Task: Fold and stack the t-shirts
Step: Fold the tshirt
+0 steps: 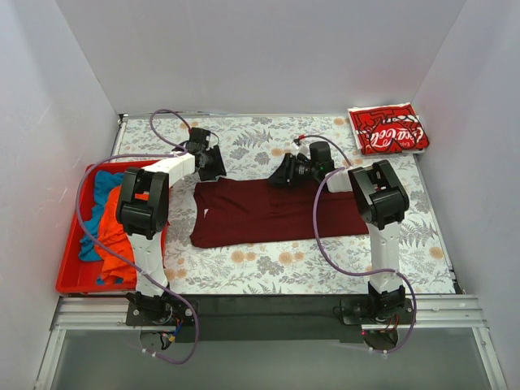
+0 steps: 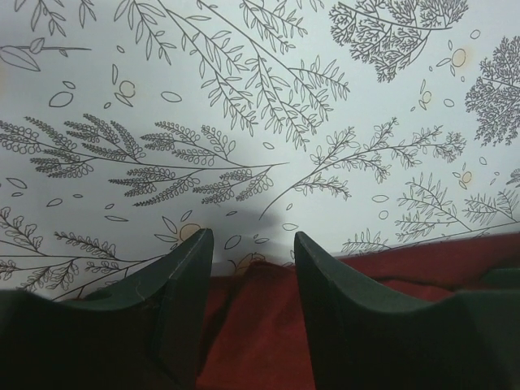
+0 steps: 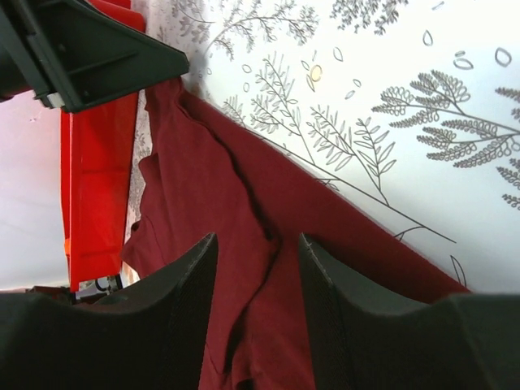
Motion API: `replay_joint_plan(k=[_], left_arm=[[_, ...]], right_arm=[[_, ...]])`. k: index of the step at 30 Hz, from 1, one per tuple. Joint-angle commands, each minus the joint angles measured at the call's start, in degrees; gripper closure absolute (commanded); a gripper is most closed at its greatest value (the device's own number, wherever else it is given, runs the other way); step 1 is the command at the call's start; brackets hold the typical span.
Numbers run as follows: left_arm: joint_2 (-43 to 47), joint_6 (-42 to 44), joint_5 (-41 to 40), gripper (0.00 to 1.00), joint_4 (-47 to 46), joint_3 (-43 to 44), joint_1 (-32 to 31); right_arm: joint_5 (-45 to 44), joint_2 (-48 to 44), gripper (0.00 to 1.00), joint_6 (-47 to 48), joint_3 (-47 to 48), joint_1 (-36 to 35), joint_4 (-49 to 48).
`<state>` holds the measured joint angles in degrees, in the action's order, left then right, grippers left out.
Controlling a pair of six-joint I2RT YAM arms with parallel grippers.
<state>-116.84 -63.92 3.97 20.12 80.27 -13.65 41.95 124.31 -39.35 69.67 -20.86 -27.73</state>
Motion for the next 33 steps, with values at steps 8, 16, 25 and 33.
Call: replay_joint_plan(k=[8, 16, 25, 33], left_arm=[[-0.5, -0.5, 4.12, 0.63, -0.43, 0.77, 0.2], [0.82, -0.59, 4.56, 0.66, -0.34, 0.15, 0.2], [0.56, -0.5, 4.47, 0.8, -0.34, 0.06, 0.2], [1.08, -0.24, 3.33, 1.0, 0.27, 0.41, 0.2]], right_arm=[[-0.82, 2.34, 0.54, -0.99, 2.14, -2.25, -0.49], [-0.03, 2.43, 0.62, -1.08, 2.4, -3.04, -0.22], [0.06, 2.69, 0.94, -0.99, 3.19, -3.22, -0.31], [0.32, 2.43, 0.99, -0.72, 3.63, -3.22, -0.31]])
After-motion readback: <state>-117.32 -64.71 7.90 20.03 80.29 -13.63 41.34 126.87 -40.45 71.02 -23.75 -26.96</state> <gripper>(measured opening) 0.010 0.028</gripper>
